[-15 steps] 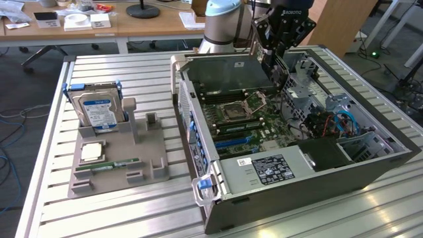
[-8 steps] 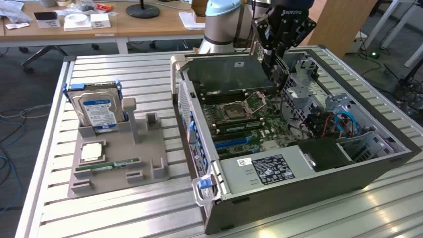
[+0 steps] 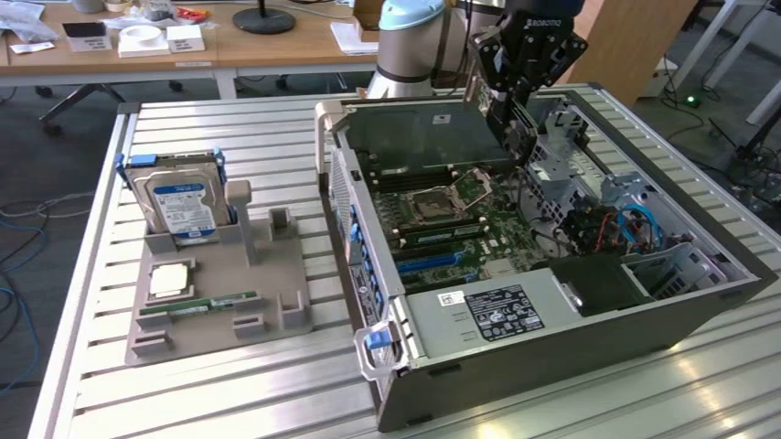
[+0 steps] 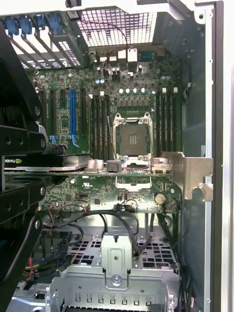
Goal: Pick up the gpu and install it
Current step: 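Pick up the gpu and move the gpu toward the slot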
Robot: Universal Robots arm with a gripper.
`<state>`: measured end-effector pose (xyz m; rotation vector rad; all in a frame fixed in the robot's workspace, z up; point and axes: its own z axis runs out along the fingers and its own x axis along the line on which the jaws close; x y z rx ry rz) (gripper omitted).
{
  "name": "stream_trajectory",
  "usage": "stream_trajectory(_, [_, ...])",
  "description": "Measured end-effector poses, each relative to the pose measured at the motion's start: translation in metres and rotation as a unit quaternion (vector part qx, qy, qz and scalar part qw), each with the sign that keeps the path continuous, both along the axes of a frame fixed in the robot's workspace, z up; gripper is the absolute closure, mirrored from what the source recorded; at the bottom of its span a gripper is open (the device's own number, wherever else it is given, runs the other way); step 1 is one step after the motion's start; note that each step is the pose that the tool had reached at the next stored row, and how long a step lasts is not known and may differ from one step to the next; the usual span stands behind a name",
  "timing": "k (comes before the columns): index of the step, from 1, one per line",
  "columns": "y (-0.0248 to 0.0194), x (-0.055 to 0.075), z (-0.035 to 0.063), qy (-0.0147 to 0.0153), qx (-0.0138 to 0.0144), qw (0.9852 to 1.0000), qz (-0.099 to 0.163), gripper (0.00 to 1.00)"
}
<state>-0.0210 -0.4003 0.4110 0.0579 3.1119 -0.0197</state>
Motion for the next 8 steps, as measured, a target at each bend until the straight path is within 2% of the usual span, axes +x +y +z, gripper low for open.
stream_trajectory(8, [0.0001,0.017,0.0000,0.0000,0.0000,1.0000,0.000,0.74])
